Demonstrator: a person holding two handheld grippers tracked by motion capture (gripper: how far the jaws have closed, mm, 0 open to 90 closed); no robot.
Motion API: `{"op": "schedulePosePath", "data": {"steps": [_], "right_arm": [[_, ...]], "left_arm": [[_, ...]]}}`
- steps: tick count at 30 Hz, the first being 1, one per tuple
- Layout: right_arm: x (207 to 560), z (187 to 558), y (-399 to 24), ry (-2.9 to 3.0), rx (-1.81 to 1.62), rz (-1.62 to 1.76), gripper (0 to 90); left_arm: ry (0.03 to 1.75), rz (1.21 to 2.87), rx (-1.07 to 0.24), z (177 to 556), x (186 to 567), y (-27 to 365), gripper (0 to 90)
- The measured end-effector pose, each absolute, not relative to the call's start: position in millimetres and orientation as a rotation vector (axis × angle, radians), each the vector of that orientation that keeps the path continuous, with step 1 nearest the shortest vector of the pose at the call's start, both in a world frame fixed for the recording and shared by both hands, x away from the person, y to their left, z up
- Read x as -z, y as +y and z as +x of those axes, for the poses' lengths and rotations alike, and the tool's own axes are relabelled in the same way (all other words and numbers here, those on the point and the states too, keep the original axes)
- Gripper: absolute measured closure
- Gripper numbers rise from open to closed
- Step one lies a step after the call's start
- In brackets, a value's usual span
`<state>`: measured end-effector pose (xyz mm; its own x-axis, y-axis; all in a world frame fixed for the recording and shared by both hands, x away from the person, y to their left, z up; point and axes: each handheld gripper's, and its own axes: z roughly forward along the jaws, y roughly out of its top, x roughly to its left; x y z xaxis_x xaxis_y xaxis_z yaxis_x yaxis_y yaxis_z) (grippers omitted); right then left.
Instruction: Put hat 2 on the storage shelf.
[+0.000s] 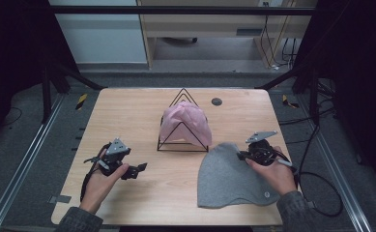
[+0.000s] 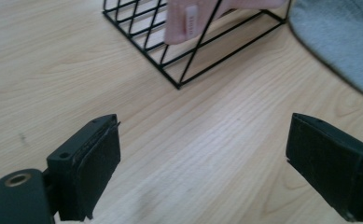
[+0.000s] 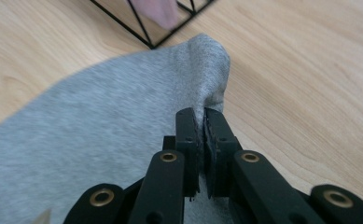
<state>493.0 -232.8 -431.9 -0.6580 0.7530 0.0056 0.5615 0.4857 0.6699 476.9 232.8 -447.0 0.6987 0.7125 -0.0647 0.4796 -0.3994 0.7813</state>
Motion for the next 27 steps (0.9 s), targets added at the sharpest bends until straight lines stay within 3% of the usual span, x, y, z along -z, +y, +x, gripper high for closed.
{"op": "schedulePosePath", "data": {"steps": [15,27], "right_arm": [[367,450,-202,2.443,-1.098,0.857,86.0],[322,435,-151,2.468,-1.139,0.666,86.1]], "left_arm": [[0.744,2.053,-0.225,464,443,197,13.4],[0.633,2.039,-0.081,460,444,180,14.9]]}}
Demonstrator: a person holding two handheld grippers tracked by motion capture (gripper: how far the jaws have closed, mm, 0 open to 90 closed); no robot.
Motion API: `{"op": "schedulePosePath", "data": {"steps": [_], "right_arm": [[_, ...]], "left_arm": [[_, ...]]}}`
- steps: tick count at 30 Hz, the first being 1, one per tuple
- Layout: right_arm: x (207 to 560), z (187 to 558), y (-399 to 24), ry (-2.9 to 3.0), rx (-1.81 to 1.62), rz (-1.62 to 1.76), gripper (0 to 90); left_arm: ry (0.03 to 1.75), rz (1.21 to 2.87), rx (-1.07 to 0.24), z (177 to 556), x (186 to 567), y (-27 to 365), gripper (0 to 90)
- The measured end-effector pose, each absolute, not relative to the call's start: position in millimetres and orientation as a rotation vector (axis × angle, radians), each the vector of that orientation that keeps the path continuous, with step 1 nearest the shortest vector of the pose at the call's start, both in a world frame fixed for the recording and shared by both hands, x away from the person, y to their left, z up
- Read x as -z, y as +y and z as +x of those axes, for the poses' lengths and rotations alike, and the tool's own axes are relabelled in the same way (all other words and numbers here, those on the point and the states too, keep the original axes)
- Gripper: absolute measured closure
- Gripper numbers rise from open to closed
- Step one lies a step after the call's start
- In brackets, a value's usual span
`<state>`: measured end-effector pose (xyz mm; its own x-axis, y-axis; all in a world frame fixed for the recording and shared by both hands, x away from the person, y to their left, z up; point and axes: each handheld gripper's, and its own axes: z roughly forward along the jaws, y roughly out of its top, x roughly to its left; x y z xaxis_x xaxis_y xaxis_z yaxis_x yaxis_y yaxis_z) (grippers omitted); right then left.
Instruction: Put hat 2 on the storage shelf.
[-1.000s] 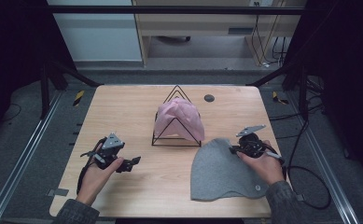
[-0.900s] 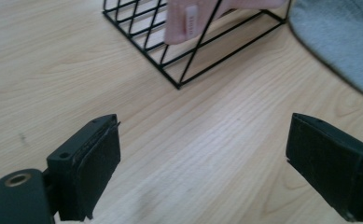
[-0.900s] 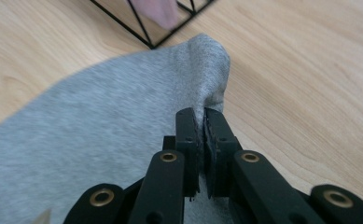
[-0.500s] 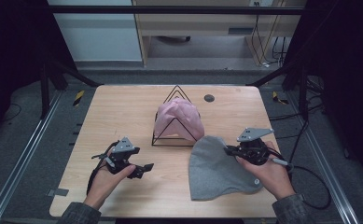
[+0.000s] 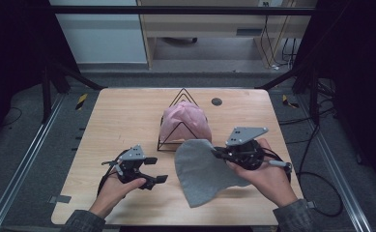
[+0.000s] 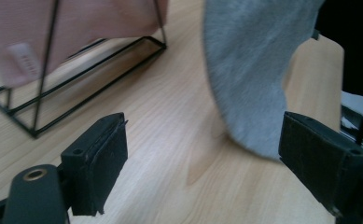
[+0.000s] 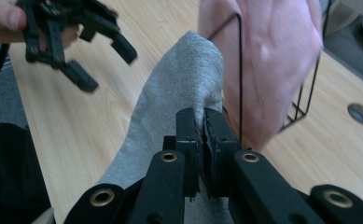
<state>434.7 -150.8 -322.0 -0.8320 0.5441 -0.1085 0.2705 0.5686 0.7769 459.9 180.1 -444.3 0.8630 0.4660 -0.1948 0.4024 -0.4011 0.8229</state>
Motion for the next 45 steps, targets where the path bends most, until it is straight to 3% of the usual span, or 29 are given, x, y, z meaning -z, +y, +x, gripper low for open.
{"op": "schedulePosePath", "data": {"steps": [8,16,19,22,26,27,45], "right_arm": [[309,439,-125,2.473,-1.160,0.607,86.1],[304,439,-111,2.474,-1.175,0.570,86.0],[302,440,-109,2.469,-1.185,0.571,86.1],[302,442,-109,2.469,-1.201,0.580,86.0],[304,442,-108,2.470,-1.188,0.580,86.0],[304,443,-108,2.468,-1.186,0.583,86.0],[320,453,-124,2.457,-1.189,0.653,85.9]], "left_arm": [[0.581,2.042,-0.042,457,446,171,16.7],[0.590,2.046,-0.056,460,448,166,26.4],[0.586,2.038,-0.053,461,449,166,35.4],[0.590,2.039,-0.114,461,447,164,50.8],[0.627,2.017,-0.139,464,444,169,83.1],[0.631,2.014,-0.139,465,443,171,87.2],[0.640,2.023,-0.204,449,418,180,88.7]]}}
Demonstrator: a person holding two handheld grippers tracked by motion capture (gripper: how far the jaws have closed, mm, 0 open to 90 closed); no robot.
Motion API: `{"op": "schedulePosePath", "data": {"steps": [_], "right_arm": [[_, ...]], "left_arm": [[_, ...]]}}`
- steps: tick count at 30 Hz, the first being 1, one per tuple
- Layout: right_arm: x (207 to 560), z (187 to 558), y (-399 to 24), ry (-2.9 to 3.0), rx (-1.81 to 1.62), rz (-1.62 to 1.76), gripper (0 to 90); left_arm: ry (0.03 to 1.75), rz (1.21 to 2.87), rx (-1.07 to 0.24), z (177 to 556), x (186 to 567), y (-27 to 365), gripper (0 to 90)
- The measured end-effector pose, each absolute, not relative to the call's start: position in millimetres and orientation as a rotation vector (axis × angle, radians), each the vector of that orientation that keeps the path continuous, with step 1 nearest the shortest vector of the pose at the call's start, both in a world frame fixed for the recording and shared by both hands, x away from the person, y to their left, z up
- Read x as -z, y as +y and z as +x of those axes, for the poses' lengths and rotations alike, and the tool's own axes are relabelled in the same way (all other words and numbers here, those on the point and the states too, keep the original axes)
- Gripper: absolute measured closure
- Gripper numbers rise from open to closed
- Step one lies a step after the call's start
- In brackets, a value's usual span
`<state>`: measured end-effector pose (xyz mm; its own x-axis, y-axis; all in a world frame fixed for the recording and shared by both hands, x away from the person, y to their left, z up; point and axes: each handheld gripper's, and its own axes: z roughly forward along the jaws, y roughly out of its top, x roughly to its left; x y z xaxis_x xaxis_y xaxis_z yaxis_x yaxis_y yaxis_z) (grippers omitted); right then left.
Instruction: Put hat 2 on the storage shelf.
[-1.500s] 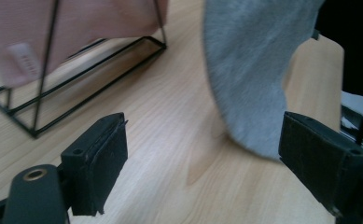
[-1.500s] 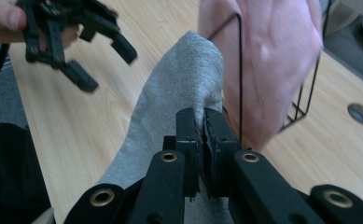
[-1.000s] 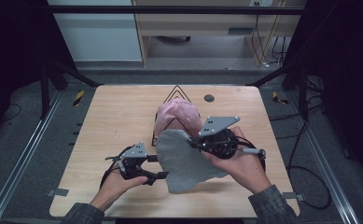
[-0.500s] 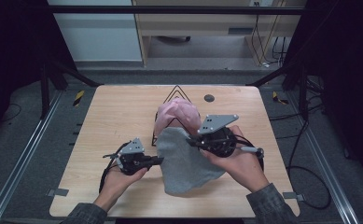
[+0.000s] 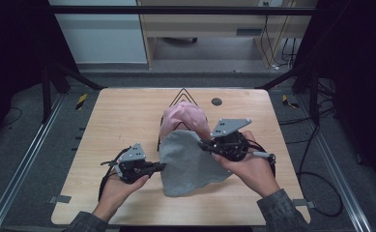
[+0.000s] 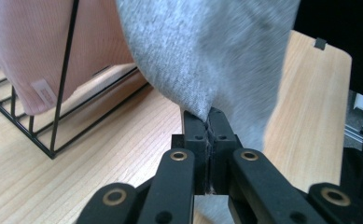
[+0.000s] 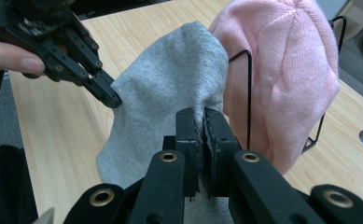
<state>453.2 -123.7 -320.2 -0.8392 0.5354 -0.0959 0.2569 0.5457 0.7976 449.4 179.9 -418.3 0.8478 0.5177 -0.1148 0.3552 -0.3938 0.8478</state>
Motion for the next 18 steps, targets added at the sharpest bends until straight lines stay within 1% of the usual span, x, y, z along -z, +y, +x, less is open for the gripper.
{"op": "schedulePosePath", "data": {"steps": [4,8,12,18], "right_arm": [[323,454,-124,2.468,-1.176,0.647,85.9],[320,455,-129,2.439,-1.212,0.661,86.0],[308,455,-135,2.398,-1.253,0.662,86.0],[286,457,-146,2.334,-1.310,0.676,86.0]], "left_arm": [[0.633,2.026,-0.231,446,405,182,88.7],[0.622,2.054,-0.267,448,382,183,88.8],[0.597,2.055,-0.295,449,351,182,88.8],[0.565,2.059,-0.328,455,315,178,88.8]]}}
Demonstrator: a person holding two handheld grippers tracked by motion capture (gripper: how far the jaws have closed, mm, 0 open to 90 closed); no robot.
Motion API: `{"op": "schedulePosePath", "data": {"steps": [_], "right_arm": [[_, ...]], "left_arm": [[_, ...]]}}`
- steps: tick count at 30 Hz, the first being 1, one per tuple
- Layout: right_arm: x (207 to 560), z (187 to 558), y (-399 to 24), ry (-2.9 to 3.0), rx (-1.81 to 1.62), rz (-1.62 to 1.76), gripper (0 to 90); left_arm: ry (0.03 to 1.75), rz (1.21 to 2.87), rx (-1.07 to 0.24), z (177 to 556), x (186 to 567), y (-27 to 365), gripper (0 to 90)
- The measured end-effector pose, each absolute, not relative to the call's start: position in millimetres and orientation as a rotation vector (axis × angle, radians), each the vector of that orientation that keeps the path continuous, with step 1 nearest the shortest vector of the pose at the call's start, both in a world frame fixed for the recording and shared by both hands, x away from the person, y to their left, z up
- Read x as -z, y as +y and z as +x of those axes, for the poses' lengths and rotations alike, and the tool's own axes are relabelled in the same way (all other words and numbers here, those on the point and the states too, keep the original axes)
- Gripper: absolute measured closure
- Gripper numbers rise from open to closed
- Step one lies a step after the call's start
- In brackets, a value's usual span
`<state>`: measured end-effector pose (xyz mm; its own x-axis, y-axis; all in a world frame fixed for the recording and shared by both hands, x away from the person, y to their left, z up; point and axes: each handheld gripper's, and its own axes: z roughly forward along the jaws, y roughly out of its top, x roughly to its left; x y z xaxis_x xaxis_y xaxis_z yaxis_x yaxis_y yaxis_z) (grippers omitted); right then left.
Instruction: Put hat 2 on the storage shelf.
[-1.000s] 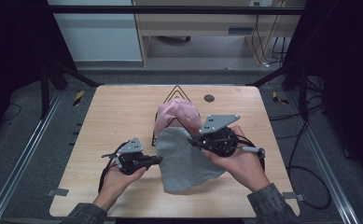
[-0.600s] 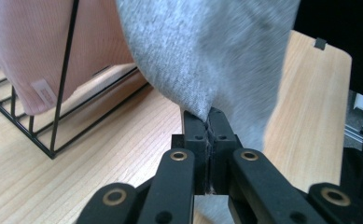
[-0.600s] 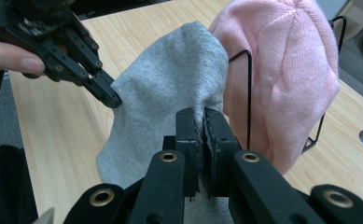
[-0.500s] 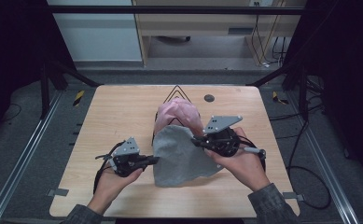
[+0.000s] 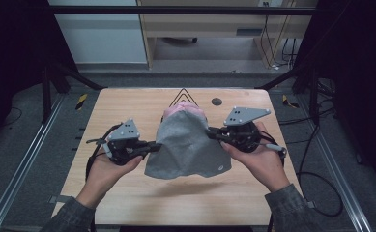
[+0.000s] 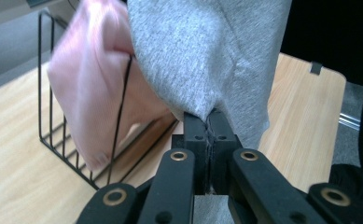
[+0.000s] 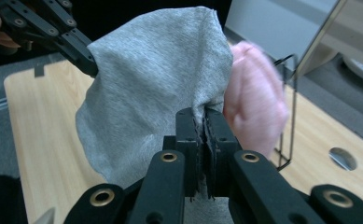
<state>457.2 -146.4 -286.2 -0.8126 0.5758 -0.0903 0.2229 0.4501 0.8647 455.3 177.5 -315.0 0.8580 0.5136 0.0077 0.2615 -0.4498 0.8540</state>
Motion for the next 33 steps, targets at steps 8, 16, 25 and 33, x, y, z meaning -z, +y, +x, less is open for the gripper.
{"op": "schedulePosePath", "data": {"steps": [8,16,25,33], "right_arm": [[259,473,-159,2.275,-1.362,0.693,86.0],[235,483,-157,2.214,-1.391,0.702,86.0],[213,511,-151,2.154,-1.418,0.728,86.0],[198,534,-158,2.089,-1.437,0.777,86.1]], "left_arm": [[0.543,2.050,-0.355,469,276,173,88.8],[0.536,2.037,-0.400,483,251,170,88.8],[0.549,1.983,-0.447,511,226,170,88.8],[0.586,1.924,-0.447,535,203,170,88.8]]}}
